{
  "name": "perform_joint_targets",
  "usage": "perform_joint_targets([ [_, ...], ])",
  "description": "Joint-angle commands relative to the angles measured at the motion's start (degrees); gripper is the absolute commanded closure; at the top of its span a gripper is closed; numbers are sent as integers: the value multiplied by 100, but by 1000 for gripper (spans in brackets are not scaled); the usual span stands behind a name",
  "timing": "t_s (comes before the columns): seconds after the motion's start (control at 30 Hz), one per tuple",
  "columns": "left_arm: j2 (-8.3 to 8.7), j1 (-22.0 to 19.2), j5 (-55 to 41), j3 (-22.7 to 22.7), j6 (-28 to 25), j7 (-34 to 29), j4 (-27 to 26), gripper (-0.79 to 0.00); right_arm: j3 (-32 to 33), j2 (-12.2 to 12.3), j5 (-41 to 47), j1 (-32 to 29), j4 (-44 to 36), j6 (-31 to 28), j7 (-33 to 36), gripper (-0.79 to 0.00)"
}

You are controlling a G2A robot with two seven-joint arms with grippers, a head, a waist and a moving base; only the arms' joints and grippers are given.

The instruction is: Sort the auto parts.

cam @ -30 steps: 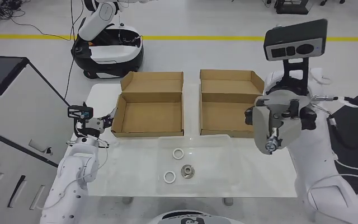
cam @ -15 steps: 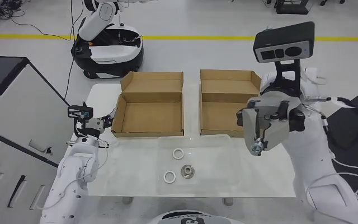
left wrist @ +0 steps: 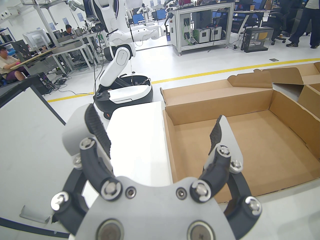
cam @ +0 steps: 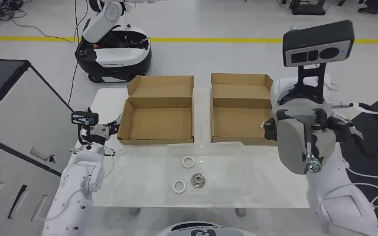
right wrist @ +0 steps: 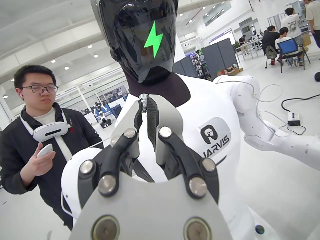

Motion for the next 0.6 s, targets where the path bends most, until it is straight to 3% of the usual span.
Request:
perform_joint_targets([
  [0.0,0,0,0,0,0,0,0,-785,0,0,0,0,0,0,-1,0],
  [0.33,0,0,0,0,0,0,0,-785,-8,2,-66,-34,-23,38,-79,0],
  [0.57,0,0,0,0,0,0,0,-785,814,187,-1261,-797,-283,887,-625,0],
])
